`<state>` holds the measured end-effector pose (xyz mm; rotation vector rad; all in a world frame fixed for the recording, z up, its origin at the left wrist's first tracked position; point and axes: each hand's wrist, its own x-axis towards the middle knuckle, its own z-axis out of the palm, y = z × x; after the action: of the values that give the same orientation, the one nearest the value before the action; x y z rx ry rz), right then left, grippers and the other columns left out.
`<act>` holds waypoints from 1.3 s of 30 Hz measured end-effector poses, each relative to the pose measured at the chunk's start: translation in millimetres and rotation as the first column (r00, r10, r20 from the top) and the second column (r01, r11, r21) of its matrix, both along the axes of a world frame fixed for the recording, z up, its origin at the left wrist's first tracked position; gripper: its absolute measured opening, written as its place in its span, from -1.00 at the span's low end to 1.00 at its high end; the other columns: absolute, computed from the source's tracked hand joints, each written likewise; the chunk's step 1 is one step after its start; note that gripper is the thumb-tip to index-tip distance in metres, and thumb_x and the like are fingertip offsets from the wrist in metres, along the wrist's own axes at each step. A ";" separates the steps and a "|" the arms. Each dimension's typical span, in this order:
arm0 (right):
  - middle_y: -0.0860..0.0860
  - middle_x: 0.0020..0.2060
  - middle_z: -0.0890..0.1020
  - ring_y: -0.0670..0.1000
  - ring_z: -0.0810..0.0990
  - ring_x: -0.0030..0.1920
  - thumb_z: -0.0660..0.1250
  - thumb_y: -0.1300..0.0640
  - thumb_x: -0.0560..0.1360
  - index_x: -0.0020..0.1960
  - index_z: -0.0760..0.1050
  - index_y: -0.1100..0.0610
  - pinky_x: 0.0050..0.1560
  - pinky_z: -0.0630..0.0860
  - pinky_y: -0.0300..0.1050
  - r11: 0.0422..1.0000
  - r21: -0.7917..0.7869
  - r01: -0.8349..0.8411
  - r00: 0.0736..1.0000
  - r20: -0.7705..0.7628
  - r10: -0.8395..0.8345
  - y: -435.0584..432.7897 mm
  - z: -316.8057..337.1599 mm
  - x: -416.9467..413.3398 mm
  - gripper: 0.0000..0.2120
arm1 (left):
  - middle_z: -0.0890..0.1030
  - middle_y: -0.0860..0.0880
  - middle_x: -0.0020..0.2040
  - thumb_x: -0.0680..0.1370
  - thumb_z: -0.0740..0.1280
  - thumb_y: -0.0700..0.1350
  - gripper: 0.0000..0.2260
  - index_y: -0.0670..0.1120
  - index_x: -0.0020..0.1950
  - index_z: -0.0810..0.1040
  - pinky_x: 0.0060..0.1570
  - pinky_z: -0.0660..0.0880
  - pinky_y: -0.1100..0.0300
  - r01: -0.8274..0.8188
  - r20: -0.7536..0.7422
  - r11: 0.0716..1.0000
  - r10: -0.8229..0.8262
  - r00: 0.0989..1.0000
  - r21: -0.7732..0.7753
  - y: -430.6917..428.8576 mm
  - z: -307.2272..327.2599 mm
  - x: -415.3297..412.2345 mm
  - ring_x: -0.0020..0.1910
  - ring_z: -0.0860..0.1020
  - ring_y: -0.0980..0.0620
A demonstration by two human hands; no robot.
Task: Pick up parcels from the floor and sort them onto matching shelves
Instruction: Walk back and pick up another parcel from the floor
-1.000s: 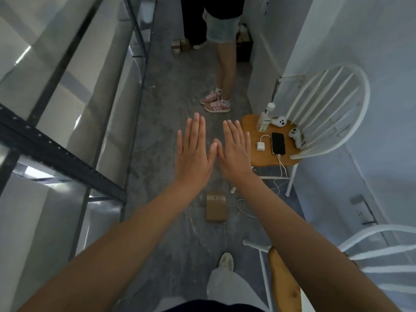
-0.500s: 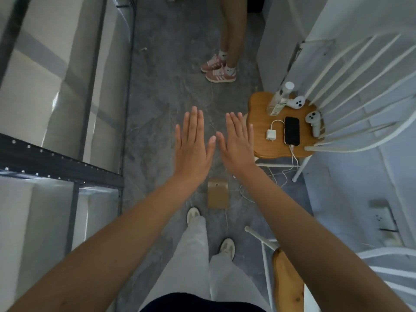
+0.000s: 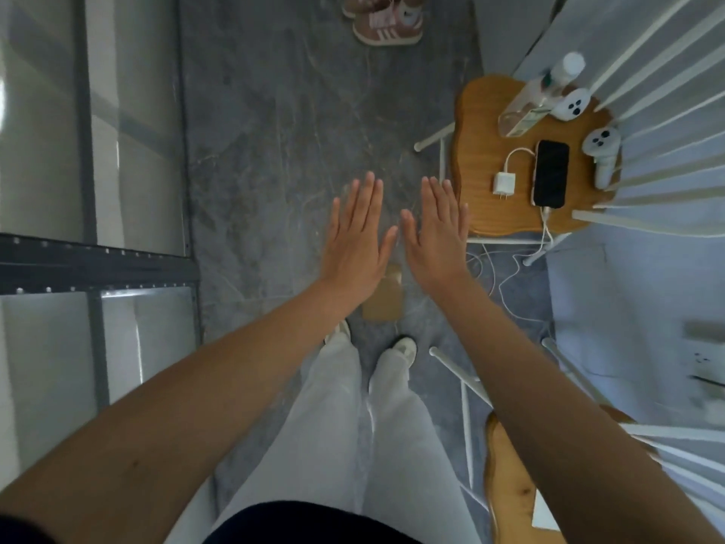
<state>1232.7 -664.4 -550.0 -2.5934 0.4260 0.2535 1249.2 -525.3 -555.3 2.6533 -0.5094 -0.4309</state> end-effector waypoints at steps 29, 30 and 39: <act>0.17 0.57 0.23 0.18 0.24 0.56 0.11 0.11 0.71 0.61 0.15 0.20 0.55 0.17 0.04 0.914 0.287 0.286 0.899 -0.410 -0.152 -28.6 -497.0 -57.8 -0.50 | 0.17 -0.21 0.68 0.74 0.11 -0.10 -0.50 -0.19 0.67 0.12 0.63 0.07 -0.07 -0.020 -0.289 0.999 0.032 0.957 0.044 25.8 -475.5 -49.2 0.67 0.14 -0.18; 0.17 0.57 0.23 0.17 0.24 0.56 0.11 0.11 0.71 0.61 0.15 0.20 0.55 0.18 0.03 0.890 0.297 0.347 0.884 -0.420 -0.204 -30.4 -508.1 -54.7 -0.50 | 0.18 -0.21 0.68 0.74 0.11 -0.11 -0.50 -0.17 0.68 0.12 0.63 0.10 -0.08 -0.037 -0.303 0.999 0.044 0.952 0.030 27.6 -489.9 -50.0 0.67 0.15 -0.18; 0.20 0.33 0.57 0.22 0.56 0.31 -0.02 -0.22 0.66 0.40 0.46 0.20 0.34 0.49 0.21 0.634 0.293 0.716 0.601 -0.720 -0.346 -40.4 -585.5 -54.9 -0.39 | 0.57 -0.11 0.21 0.74 -0.04 0.17 -0.49 -0.14 0.44 0.43 0.07 0.39 0.12 -0.538 -0.740 0.840 0.403 0.538 0.066 18.5 -567.4 -57.0 0.25 0.56 -0.12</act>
<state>1177.8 -704.8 -1135.5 -1.6072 1.1846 0.8556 1192.1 -506.8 -1122.7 2.0512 0.4202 -1.1359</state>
